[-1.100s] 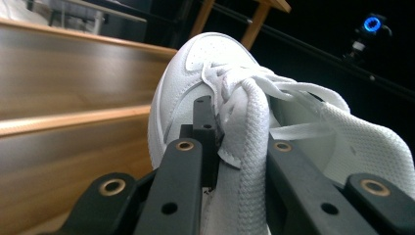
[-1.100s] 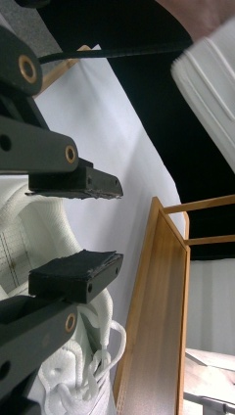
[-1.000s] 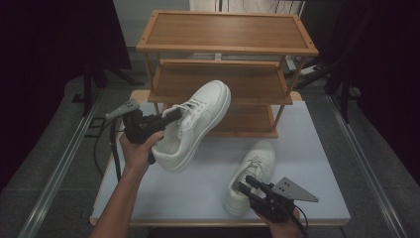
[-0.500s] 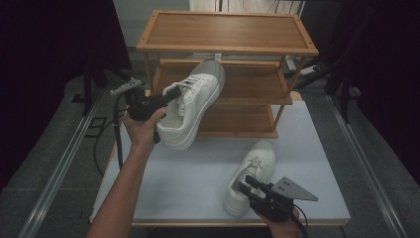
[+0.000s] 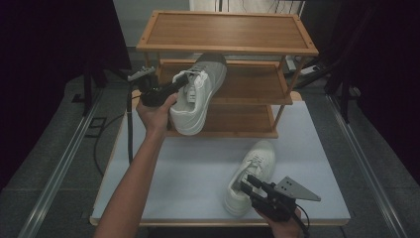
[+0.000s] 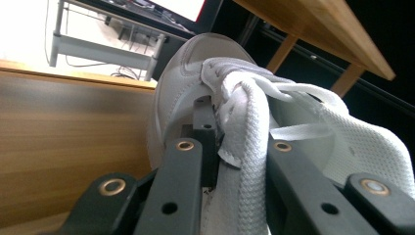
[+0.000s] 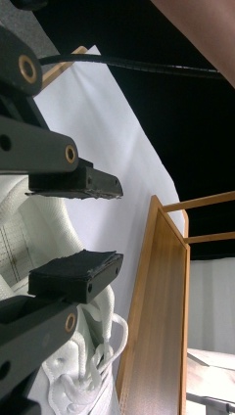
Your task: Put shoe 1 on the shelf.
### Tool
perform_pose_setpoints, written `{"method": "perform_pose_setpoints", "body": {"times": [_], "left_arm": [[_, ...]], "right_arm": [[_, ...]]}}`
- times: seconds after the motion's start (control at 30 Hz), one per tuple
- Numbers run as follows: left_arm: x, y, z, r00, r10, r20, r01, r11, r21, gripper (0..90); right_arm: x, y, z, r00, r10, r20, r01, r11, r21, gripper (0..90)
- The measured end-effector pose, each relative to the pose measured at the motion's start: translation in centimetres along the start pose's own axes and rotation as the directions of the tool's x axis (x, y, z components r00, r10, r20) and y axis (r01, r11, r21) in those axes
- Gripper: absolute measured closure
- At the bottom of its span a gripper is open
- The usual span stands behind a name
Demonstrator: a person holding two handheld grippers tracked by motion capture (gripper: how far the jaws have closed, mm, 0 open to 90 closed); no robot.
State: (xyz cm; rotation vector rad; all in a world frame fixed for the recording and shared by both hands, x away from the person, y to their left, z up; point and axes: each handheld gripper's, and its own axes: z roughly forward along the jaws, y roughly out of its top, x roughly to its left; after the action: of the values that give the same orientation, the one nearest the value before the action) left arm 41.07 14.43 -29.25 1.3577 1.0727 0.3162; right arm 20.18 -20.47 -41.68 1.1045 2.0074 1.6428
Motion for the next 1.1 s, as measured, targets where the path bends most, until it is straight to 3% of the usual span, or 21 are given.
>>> {"method": "perform_pose_setpoints", "body": {"times": [0.23, 0.37, 0.57, 0.7, 0.8, 1.1], "left_arm": [[-0.2, 0.4, 2.0, 0.9963, 0.009, -0.086, -0.011, 0.9998, -0.014, 82.5], [-0.3, 0.6, 3.2, 0.9896, 0.003, -0.144, -0.006, 0.9996, -0.026, 82.3], [-0.1, 0.3, 4.4, 0.9859, -0.013, -0.167, 0.009, 0.9997, -0.024, 82.2], [0.0, 0.4, 5.2, 0.9791, -0.039, -0.200, 0.030, 0.9983, -0.050, 82.1], [-0.1, 0.6, 5.6, 0.9742, -0.021, -0.225, 0.011, 0.9990, -0.044, 81.8], [0.1, 0.4, 6.6, 0.9708, -0.021, -0.239, 0.014, 0.9995, -0.028, 80.4]], "right_arm": [[0.0, 0.0, -0.1, 1.0000, 0.001, 0.001, -0.001, 1.000, -0.003, 62.1], [0.0, 0.0, -0.1, 1.0000, 0.000, 0.004, 0.000, 1.000, -0.004, 62.1], [0.0, -0.2, 0.0, 1.0000, -0.002, 0.002, 0.002, 1.000, 0.003, 62.0], [0.1, -0.3, 0.1, 1.0000, 0.003, -0.005, -0.003, 1.000, 0.009, 62.0], [0.2, -0.3, 0.2, 0.9999, 0.007, -0.013, -0.006, 1.000, 0.013, 61.9], [0.1, -0.3, 0.2, 1.0000, 0.002, -0.005, -0.002, 1.000, 0.015, 61.8]]}}
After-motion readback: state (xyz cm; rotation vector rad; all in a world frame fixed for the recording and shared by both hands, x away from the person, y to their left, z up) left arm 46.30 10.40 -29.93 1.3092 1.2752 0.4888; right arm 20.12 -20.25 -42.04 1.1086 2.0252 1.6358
